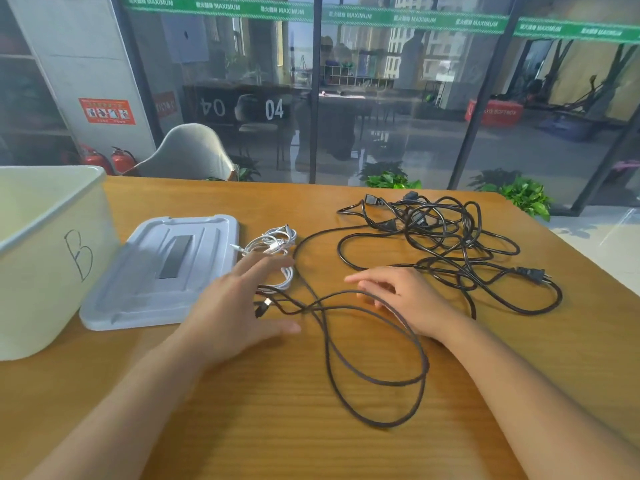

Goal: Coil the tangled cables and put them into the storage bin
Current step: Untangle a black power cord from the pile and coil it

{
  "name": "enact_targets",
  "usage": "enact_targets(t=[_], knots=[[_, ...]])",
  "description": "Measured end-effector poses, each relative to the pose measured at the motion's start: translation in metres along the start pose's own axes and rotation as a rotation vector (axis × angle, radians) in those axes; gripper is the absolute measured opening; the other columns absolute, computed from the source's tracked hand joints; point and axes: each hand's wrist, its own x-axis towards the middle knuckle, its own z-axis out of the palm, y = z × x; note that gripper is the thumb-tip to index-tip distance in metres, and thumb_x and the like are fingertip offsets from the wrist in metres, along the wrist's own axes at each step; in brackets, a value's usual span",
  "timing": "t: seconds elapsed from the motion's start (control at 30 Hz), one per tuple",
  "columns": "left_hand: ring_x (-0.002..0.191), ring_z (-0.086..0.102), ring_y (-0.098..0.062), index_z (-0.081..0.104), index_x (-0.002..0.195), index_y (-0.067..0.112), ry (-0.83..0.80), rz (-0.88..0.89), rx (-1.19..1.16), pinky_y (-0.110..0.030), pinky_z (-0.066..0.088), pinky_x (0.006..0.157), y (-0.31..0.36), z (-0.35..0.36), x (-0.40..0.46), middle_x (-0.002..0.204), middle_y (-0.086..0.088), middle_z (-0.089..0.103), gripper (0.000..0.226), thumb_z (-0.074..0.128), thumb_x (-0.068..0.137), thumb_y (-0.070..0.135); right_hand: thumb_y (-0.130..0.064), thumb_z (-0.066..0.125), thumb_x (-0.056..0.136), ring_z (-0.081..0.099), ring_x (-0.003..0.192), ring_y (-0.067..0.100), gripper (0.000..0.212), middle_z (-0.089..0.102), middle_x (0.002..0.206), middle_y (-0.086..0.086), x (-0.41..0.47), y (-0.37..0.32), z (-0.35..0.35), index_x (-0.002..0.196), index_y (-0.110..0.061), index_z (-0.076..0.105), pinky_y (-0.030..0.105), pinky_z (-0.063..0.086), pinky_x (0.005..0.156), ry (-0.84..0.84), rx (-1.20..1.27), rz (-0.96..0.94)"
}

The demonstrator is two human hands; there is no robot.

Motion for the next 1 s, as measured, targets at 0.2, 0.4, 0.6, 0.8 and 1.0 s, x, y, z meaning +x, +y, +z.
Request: enact_targets(t=[0.2,0.4,0.6,0.8,1.0], knots=[[0.069,0.056,-0.008,0.057,0.128,0.041,-0.021,-0.010,-0.183,-0.025,0.051,0.071,0.007,0.002,0.002,0.118,0.017,0.052,0.065,0.092,0.074,0.034,-0.028,0.057,0.107,0.069,0.091,0.001,0.024,0.077,0.101,-0.018,-0.005,-0.015,-0.022,0.117,-0.040,0.074,0.027,0.055,0.084,0.174,0.090,0.068],[0.113,0.061,-0.007,0.061,0.131,0.032,0.026,0.004,-0.340,-0.012,0.048,0.090,0.012,0.007,0.002,0.125,0.015,0.057,0.051,0.083,0.087,0.021,-0.031,0.065,0.101,0.068,0.095,0.005,0.019,0.074,0.102,-0.025,-0.021,-0.073,-0.029,0.113,-0.043,0.075,0.027,0.056,0.080,0.298,-0.027,-0.079],[0.126,0.059,-0.006,0.065,0.133,0.028,0.056,-0.100,-0.638,-0.034,0.048,0.108,0.020,0.007,0.004,0.129,0.014,0.068,0.040,0.050,0.104,0.051,-0.029,0.072,0.097,0.063,0.101,-0.005,0.017,0.072,0.102,-0.022,-0.028,-0.115,0.029,0.113,-0.032,0.076,0.013,0.047,0.084,0.215,-0.023,-0.206],[0.134,0.058,-0.012,0.069,0.133,0.023,0.088,-0.183,-1.065,-0.046,0.041,0.114,0.025,0.006,0.003,0.137,0.005,0.069,0.053,0.034,0.106,0.053,-0.034,0.075,0.095,0.059,0.114,0.001,0.023,0.070,0.116,-0.017,-0.025,-0.110,0.059,0.114,-0.021,0.076,0.024,0.045,0.099,0.196,-0.060,-0.258],[0.134,0.059,-0.021,0.065,0.137,0.019,0.005,-0.155,-1.219,-0.047,0.040,0.114,0.031,0.007,0.003,0.136,-0.007,0.069,0.053,0.038,0.107,0.053,-0.031,0.070,0.099,0.068,0.083,0.011,0.010,0.073,0.084,-0.011,-0.026,-0.107,0.070,0.097,-0.024,0.077,0.038,0.053,0.078,0.193,0.038,-0.228]])
